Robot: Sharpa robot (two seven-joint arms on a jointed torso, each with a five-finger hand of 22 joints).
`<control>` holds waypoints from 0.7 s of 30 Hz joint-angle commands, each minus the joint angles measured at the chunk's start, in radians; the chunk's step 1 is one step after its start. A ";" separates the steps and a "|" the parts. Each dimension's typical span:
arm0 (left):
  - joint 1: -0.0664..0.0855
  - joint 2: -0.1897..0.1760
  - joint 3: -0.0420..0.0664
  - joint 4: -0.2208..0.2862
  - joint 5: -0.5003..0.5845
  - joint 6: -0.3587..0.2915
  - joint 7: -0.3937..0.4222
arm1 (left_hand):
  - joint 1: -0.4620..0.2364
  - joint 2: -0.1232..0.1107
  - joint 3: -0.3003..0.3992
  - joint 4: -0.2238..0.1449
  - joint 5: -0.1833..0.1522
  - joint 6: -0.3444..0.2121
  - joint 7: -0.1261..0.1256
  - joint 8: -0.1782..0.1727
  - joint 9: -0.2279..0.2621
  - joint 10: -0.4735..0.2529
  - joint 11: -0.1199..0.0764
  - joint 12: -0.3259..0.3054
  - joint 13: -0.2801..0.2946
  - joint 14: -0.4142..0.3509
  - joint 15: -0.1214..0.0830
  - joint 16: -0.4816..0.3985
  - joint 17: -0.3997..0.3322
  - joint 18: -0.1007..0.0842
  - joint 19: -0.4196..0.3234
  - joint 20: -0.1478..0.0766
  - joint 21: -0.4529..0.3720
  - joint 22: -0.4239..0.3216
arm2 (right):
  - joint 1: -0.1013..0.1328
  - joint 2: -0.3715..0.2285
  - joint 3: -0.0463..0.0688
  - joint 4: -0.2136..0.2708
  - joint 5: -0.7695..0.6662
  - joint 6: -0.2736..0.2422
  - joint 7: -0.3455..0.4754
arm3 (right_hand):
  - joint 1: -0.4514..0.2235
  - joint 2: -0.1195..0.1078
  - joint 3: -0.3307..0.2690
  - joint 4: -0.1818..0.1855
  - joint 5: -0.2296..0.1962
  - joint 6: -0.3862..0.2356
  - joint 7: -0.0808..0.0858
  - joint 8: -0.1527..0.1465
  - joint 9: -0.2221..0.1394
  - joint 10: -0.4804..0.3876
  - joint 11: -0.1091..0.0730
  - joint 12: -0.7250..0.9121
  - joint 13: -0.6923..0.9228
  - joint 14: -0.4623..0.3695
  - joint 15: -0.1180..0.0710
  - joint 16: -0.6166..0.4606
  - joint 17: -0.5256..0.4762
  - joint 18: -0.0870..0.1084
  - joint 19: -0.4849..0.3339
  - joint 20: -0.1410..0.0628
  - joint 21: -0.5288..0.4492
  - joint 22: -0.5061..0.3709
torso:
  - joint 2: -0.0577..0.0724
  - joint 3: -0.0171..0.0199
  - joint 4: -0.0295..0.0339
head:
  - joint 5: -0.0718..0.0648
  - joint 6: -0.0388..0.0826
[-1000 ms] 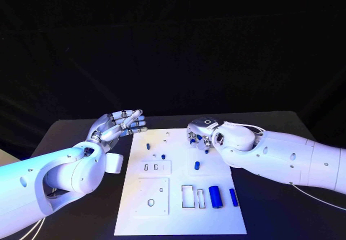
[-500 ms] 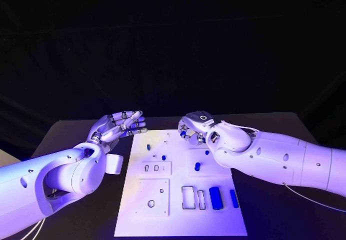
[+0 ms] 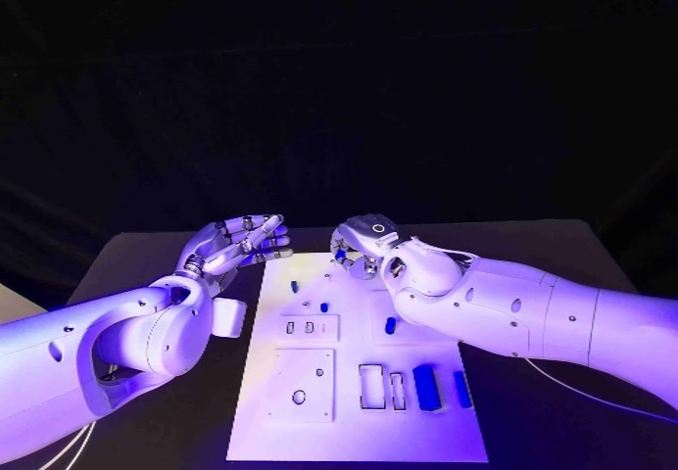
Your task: Assemble the parts on the task board
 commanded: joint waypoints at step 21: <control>0.023 0.005 0.001 0.003 0.002 0.015 0.007 | 0.002 0.006 0.008 -0.001 0.004 -0.007 0.058 -0.003 0.000 -0.002 0.005 -0.005 -0.001 -0.003 0.002 -0.007 0.001 0.012 0.009 0.001 0.005 -0.002 | -0.013 0.055 0.000 -0.097 0.016 0.004 0.033 | 0.001 0.011 0.017 -0.022 0.007 -0.014 0.002 0.003 0.004 0.028 -0.030 -0.004 0.021 0.040 -0.002 0.006 0.000 -0.009 0.002 0.003 0.004 -0.001 | 0.015 -0.0101 0.0160 | -0.003 0.006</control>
